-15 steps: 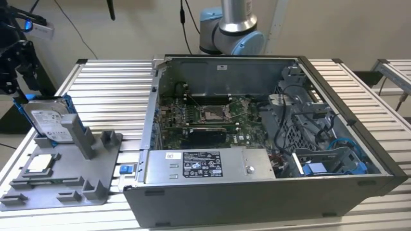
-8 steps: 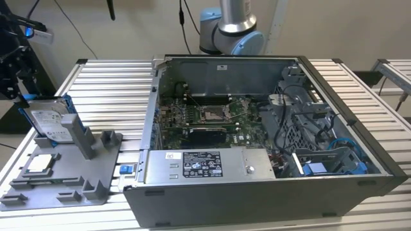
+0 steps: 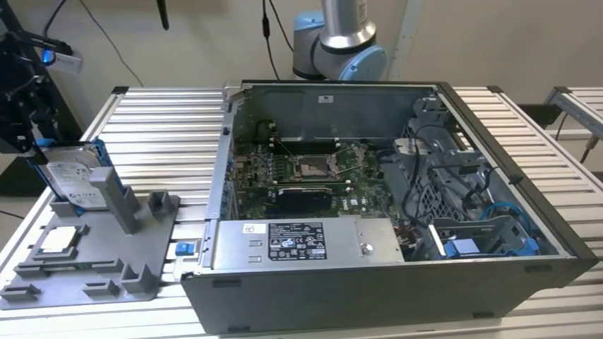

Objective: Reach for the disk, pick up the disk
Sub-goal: 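Pick up the disk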

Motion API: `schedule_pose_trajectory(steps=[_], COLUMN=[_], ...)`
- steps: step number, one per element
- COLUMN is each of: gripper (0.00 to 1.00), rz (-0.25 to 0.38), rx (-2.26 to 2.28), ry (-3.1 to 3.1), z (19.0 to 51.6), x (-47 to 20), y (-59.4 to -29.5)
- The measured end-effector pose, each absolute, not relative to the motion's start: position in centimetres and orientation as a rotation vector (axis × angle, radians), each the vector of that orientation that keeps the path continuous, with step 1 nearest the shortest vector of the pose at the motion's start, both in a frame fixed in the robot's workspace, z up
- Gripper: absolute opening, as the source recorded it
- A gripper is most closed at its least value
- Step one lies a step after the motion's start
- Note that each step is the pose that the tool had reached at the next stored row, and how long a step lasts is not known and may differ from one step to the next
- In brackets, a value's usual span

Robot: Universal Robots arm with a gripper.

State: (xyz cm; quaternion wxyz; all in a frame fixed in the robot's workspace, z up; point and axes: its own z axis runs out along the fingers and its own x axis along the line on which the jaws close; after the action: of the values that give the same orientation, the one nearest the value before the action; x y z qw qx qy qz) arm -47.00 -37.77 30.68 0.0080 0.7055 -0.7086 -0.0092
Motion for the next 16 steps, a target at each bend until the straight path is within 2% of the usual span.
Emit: schedule_pose_trajectory(steps=[6,12,16], gripper=[1.00,1.00,1.00], rz=[-0.004,0.046,0.048], rx=[2.218,2.240,2.241], ry=[-2.225,-2.247,-2.248], z=[29.7,29.0,28.3], x=[-47.4,-48.2,-48.2], y=[-37.8,-37.8,-37.8])
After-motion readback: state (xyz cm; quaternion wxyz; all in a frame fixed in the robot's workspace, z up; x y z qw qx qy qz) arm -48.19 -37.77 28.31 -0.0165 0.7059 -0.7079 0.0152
